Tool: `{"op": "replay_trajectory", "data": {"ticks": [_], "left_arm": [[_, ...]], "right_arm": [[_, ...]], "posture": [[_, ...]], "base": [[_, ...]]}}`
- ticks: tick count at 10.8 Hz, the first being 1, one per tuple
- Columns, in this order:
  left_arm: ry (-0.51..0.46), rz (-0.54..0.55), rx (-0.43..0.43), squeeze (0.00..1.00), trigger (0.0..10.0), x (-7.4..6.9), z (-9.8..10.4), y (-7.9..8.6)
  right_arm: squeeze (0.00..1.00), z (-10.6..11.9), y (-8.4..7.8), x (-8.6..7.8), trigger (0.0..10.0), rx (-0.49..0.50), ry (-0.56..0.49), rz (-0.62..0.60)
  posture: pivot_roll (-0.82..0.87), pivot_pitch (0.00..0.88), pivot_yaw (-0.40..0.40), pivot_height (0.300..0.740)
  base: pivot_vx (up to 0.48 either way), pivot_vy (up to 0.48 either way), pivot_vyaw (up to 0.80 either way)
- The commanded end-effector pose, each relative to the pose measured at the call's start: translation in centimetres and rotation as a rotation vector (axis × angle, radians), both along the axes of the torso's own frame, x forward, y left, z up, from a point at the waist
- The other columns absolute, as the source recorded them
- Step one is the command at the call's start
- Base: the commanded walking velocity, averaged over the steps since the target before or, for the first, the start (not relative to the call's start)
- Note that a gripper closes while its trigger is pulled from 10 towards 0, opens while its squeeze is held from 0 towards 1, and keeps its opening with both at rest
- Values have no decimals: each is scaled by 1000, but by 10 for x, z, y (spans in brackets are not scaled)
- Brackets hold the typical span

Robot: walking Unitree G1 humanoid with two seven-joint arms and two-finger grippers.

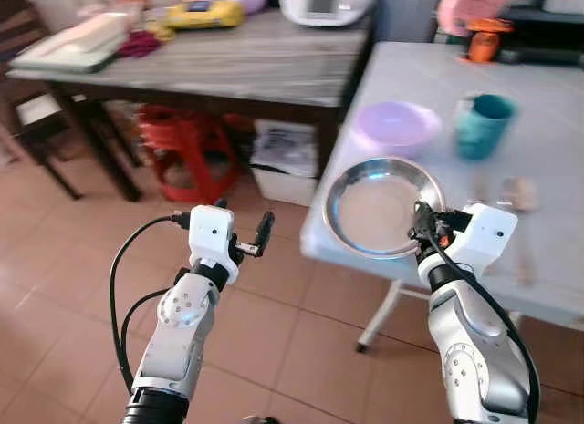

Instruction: Setting the table

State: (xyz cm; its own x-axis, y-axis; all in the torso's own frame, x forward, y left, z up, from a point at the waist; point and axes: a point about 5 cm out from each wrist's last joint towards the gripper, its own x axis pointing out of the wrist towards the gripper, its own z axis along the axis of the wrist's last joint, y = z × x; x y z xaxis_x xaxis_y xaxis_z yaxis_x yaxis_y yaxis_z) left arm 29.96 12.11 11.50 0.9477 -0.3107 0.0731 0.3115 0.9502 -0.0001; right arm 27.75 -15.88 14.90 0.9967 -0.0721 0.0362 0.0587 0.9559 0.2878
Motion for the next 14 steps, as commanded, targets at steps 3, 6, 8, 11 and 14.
{"op": "replay_trajectory", "data": {"ticks": [3,6,8,11,14], "left_arm": [[13,-5,13,0,10000,-1,-3,1],[15,-5,11,0,10000,-1,-4,0],[11,-6,10,0,10000,-1,-4,-1],[5,-12,10,0,10000,0,-3,-3],[3,-16,8,0,10000,0,-3,-5]], "right_arm": [[0,6,4,0,10000,-2,-34,17],[0,7,4,0,10000,-4,-33,18],[0,7,4,1,10000,-7,-35,18],[0,5,4,1,10000,-14,-33,15],[0,4,4,2,10000,-18,-33,15]], "posture": [[-83,96,121,740],[-82,95,119,740],[-83,94,120,740],[-85,93,120,740],[-84,93,120,740]], "base": [[0,330,-277],[0,333,-427],[0,334,-413],[0,365,0],[0,405,0]]}}
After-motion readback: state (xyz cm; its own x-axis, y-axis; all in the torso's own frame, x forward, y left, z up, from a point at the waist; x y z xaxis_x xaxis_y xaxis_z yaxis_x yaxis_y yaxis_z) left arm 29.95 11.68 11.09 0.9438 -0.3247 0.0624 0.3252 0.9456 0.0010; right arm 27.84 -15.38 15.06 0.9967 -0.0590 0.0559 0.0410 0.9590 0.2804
